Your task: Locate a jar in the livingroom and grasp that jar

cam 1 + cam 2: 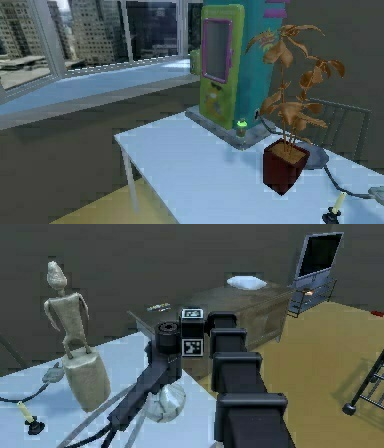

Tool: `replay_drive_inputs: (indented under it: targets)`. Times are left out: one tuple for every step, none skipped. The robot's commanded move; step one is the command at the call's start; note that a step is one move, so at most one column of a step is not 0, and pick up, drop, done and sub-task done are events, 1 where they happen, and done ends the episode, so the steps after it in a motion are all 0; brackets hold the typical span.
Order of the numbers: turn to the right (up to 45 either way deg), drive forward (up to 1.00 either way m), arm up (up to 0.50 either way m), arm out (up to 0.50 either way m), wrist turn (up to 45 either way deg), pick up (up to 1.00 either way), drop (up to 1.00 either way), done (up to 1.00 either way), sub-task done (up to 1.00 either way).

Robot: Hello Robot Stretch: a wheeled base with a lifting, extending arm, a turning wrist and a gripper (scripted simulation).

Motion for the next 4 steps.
replay_drive_inputs:
  targets:
    - [0.0, 0.00, 0.00, 0.00, 45.0, 0.00, 0.00, 0.00, 0.00]
    - [0.0, 0.00, 0.00, 0.00, 45.0, 0.00, 0.00, 0.00, 0.00]
    - [0.0, 0.00, 0.00, 0.00, 27.0, 0.00, 0.00, 0.00, 0.00]
    - [0.0, 0.00, -0.30, 0.00, 0.0, 0.00, 0.00, 0.00, 0.00]
